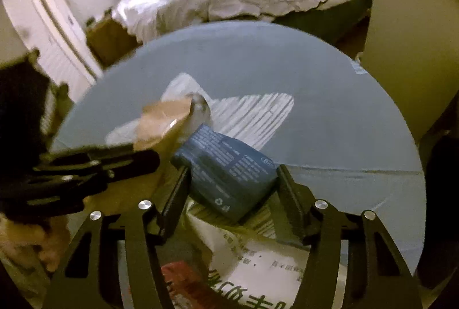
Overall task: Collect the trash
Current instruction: 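Grasp the brown paper bag with the left gripper while the right grasps the dark blue box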
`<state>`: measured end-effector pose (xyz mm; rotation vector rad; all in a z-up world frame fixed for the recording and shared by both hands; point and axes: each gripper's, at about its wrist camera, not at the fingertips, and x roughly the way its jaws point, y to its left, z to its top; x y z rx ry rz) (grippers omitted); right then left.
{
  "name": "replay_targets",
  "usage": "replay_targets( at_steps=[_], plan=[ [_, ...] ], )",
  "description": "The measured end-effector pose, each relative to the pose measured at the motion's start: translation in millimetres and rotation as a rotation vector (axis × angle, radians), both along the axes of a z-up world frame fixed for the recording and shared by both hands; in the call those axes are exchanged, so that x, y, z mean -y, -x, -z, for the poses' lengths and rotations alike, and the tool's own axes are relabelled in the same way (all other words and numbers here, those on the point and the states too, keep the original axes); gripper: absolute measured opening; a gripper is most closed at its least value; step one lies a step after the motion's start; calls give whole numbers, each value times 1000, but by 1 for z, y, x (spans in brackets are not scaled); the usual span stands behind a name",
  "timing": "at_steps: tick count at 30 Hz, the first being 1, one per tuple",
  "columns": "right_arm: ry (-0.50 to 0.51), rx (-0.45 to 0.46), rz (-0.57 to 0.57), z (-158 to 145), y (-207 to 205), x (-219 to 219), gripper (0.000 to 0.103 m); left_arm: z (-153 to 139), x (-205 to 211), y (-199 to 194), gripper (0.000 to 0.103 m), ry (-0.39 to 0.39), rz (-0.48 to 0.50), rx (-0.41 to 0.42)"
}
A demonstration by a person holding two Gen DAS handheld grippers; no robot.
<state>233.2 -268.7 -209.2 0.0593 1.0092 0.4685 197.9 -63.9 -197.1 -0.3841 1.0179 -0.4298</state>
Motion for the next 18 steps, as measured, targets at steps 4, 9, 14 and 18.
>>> replay_targets(
  at_steps=[4, 9, 14, 18],
  plan=[
    [-84, 36, 53, -15, 6, 14, 61, -7, -11, 8, 46, 35, -13, 23],
    [-219, 77, 102, -36, 17, 33, 61, -29, -24, 18, 46, 79, -27, 78],
    [-309, 149, 161, -64, 28, 56, 61, -61, -20, 25, 46, 94, -12, 154],
    [-359, 212, 225, -86, 41, 84, 61, -88, -7, 25, 46, 108, 24, 221]
  ],
)
